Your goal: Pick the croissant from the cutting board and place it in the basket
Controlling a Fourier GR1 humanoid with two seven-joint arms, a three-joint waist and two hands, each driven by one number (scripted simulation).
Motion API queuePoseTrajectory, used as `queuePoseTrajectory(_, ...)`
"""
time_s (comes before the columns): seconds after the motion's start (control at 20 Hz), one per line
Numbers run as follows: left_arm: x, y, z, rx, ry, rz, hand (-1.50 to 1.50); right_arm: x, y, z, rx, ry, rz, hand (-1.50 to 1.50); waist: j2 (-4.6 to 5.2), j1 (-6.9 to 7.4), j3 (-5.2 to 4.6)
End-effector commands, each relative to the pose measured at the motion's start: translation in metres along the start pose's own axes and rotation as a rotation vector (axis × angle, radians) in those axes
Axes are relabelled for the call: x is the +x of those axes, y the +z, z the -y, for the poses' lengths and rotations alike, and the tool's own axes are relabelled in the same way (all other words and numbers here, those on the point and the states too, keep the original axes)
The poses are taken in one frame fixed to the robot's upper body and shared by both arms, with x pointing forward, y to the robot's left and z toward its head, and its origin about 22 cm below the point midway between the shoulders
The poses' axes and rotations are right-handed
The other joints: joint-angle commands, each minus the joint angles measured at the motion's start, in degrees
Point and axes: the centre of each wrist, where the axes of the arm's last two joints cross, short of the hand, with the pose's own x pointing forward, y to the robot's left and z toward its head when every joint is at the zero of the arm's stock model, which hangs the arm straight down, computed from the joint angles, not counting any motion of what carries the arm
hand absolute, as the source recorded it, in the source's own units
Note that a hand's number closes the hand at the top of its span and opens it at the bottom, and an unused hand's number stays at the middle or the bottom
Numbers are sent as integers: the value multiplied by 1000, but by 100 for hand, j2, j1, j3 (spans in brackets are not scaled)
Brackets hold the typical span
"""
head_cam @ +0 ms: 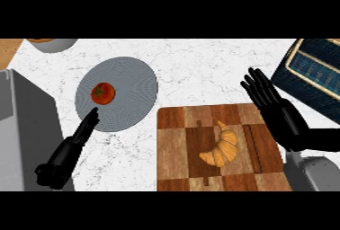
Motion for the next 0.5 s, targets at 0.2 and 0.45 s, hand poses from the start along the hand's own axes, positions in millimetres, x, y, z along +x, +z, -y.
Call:
queuePoseTrajectory(0.2, 13, -30, -57, 241, 48, -104, 0, 50, -7, 71, -294, 62, 273, 150, -195, 8, 10)
queuePoseTrajectory(0.45, 12, -41, -64, 207, 90, -151, 0, 40, -16, 14, 83, 644, 249, -150, -193, 109, -22)
